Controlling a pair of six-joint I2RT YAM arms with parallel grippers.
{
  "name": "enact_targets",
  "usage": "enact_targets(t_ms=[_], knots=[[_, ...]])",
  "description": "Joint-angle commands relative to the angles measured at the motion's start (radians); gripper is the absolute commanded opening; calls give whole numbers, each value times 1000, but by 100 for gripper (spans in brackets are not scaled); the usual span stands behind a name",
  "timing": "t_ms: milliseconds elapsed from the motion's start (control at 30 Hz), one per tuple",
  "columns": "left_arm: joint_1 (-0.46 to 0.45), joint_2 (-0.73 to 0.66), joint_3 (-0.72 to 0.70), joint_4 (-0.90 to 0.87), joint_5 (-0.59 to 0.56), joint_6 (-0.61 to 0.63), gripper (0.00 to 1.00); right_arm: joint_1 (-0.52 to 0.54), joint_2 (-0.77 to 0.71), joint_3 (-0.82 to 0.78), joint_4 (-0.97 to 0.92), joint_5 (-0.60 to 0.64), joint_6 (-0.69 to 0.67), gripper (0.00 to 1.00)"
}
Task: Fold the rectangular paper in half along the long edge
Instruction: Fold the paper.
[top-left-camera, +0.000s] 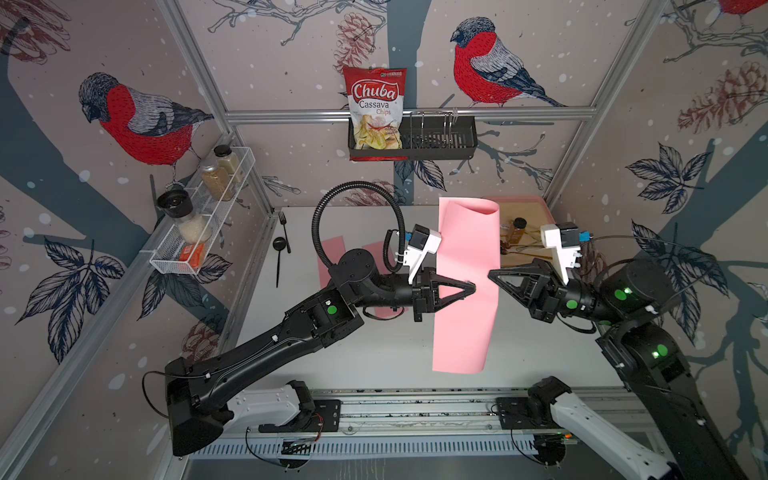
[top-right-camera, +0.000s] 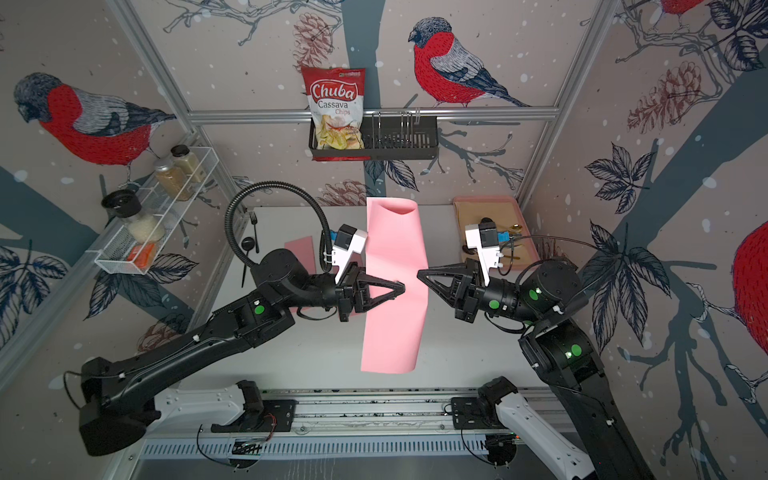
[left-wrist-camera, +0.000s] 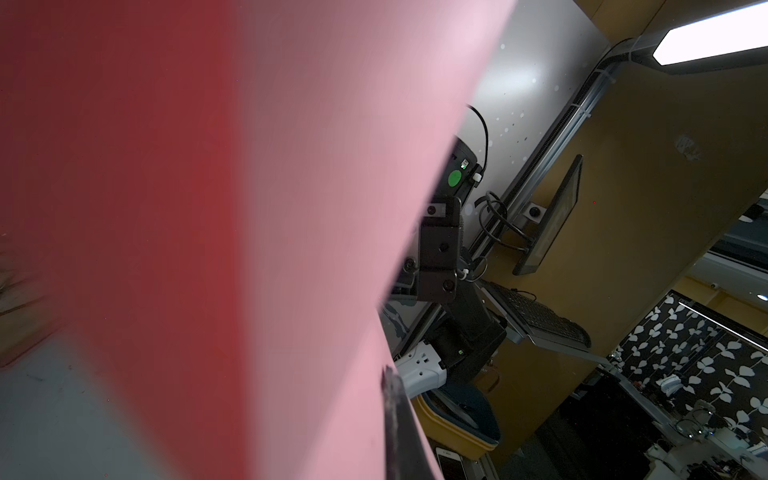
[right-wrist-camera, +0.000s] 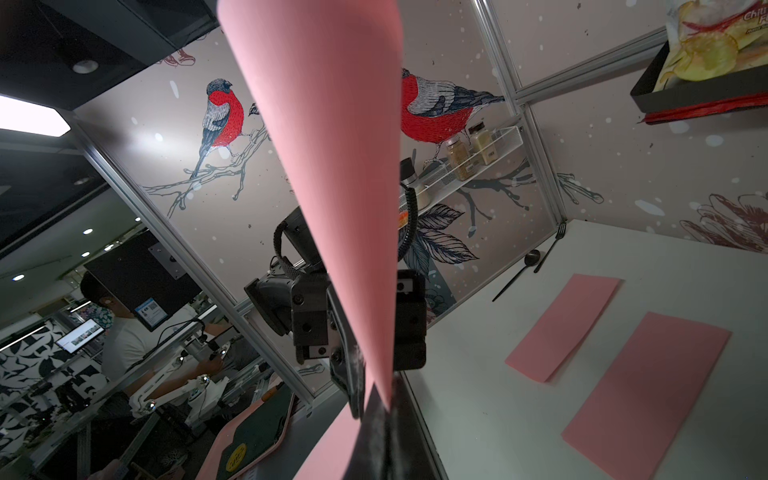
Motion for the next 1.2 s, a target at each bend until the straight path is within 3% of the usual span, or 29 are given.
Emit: enact_targets(t_ms=[0, 67, 133, 233, 333, 433, 467, 567, 600, 667, 700, 800, 900, 1000, 1067, 1100, 1167], knots=[[-1, -11, -4, 66, 12, 17, 0, 0, -2, 7, 49, 10, 10, 1], [-1, -16, -9, 60, 7, 21, 0, 0, -5, 9, 62, 14, 21, 14], [-1, -17, -11, 57, 7, 24, 0, -1, -5, 9, 82, 10, 35, 16], [-1, -14, -10, 62, 10, 18, 0, -1, -6, 9, 116, 17, 46, 1], [-1, -9, -8, 64, 13, 15, 0, -1, -3, 22, 136, 41, 51, 0], [-1, -3, -7, 68, 16, 9, 0, -1, 15, 35, 135, 53, 52, 21], [-1, -3, -7, 67, 17, 8, 0, -2, 19, 37, 141, 53, 53, 21], [-3, -1, -7, 68, 18, 7, 0, -2, 25, 33, 170, 52, 60, 3], [-4, 0, -7, 67, 18, 7, 0, -1, 26, 33, 178, 53, 63, 2], [-5, 0, -7, 65, 15, 7, 0, -2, 31, 38, 183, 60, 64, 13], [-6, 0, -8, 65, 13, 7, 0, -3, 35, 42, 183, 60, 63, 13], [-7, -2, -7, 62, 13, 6, 0, -3, 39, 39, 202, 54, 64, 2], [-9, -1, -8, 58, 13, 9, 0, -4, 46, 48, 196, 68, 63, 12], [-9, 0, -7, 55, 16, 10, 0, -3, 53, 47, 219, 52, 67, 1], [-10, -2, -7, 56, 17, 10, 0, -5, 53, 50, 218, 55, 65, 3], [-9, -3, -7, 56, 16, 11, 0, -6, 56, 57, 209, 63, 62, 9], [-12, -4, -9, 56, 14, 11, 0, -10, 59, 58, 211, 60, 59, 5]])
